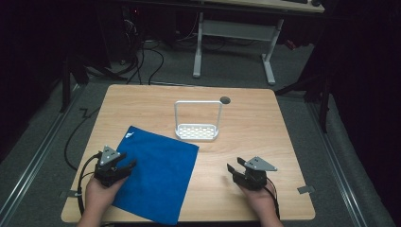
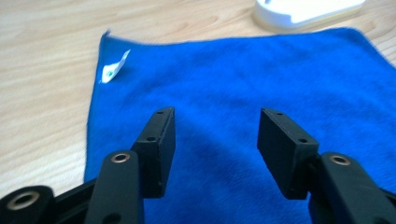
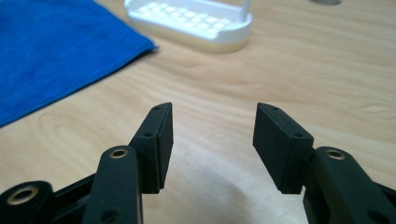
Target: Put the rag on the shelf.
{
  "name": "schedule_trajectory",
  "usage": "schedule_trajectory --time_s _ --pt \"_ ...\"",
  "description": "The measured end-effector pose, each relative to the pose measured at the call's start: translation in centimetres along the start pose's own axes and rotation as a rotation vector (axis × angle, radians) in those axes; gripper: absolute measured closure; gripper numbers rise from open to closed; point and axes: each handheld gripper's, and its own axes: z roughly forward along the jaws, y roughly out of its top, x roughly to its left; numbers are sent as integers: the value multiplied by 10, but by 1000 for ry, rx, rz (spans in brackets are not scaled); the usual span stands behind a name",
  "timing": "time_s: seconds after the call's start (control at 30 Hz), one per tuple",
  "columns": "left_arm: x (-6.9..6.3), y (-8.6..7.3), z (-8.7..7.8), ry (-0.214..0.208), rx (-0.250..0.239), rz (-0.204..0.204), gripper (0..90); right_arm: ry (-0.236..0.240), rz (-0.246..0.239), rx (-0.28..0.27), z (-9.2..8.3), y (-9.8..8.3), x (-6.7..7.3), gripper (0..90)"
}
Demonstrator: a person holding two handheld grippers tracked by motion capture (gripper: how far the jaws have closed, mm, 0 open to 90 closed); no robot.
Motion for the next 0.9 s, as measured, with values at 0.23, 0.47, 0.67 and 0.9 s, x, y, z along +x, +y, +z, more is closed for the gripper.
schedule_trajectory --time_s 0.23,0.47,0.67,0.9 --pt "4 -4 3 -1 22 6 476 -5 38 -21 -2 0 -6 469" --pt "9 -5 1 16 15 -20 475 3 5 -37 0 2 3 487" --pt "13 -9 -5 24 7 -37 469 -17 -8 -34 3 13 13 512" --pt "19 -15 -13 35 22 -68 480 43 -61 -23 10 22 29 554"
